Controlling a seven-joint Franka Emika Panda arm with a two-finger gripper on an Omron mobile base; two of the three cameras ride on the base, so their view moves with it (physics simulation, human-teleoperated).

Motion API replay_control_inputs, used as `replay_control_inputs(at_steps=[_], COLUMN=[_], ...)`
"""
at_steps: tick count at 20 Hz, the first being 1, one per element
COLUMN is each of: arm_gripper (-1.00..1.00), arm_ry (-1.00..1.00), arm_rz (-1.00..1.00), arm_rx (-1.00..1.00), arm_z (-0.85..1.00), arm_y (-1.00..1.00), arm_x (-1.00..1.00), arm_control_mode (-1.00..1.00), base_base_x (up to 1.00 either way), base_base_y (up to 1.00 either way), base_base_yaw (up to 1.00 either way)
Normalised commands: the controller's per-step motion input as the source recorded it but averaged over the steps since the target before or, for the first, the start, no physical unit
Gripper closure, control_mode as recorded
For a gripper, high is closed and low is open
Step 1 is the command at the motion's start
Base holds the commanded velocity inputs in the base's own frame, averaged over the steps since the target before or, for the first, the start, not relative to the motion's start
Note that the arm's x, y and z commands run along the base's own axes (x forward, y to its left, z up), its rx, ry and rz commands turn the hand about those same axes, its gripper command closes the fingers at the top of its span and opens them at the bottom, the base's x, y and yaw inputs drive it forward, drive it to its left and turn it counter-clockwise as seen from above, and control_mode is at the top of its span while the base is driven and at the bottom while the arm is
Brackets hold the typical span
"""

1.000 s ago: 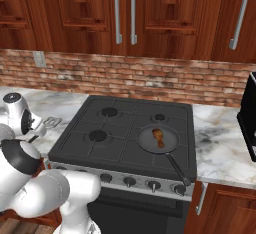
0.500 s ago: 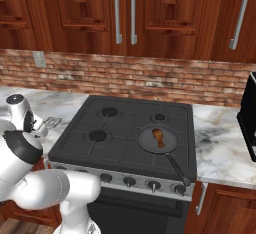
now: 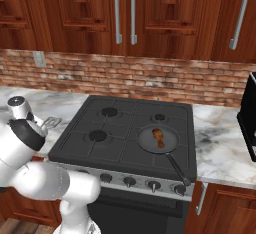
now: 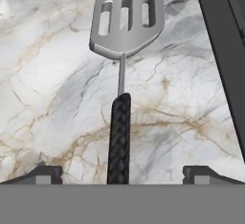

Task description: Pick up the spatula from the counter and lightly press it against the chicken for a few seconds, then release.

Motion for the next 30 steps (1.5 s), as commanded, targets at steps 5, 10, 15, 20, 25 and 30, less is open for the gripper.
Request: replay_control_inputs(at_steps=[5,10,15,20,25,30], arm_gripper=[-1.00,-1.00,-1.00,-1.00,1.00,1.00], arm_ry=[0.00,0.00,0.00,0.00,0.00,0.00], arm_rz=[0.00,0.00,0.00,0.00,0.00,-0.02], arm_rx=[0.00,0.00,0.00,0.00,0.00,0.00], arm_z=[-0.14,-0.13,-0.12,-0.13,-0.11,0.02], arm_y=[0.10,0.04,0.04,0.08,0.16,0.00], arm_x=[0.06,0.06,0.08,0.09,0.07,0.00], arm_control_mode=[-1.00,-1.00,-1.00,-1.00,-1.00,-1.00], base_base_x=[0.00,0.00,0.00,0.00,0.00,0.00], base_base_y=[0.00,0.00,0.00,0.00,0.00,0.00], base_base_yaw=[0.00,0.00,0.00,0.00,0.00,0.00])
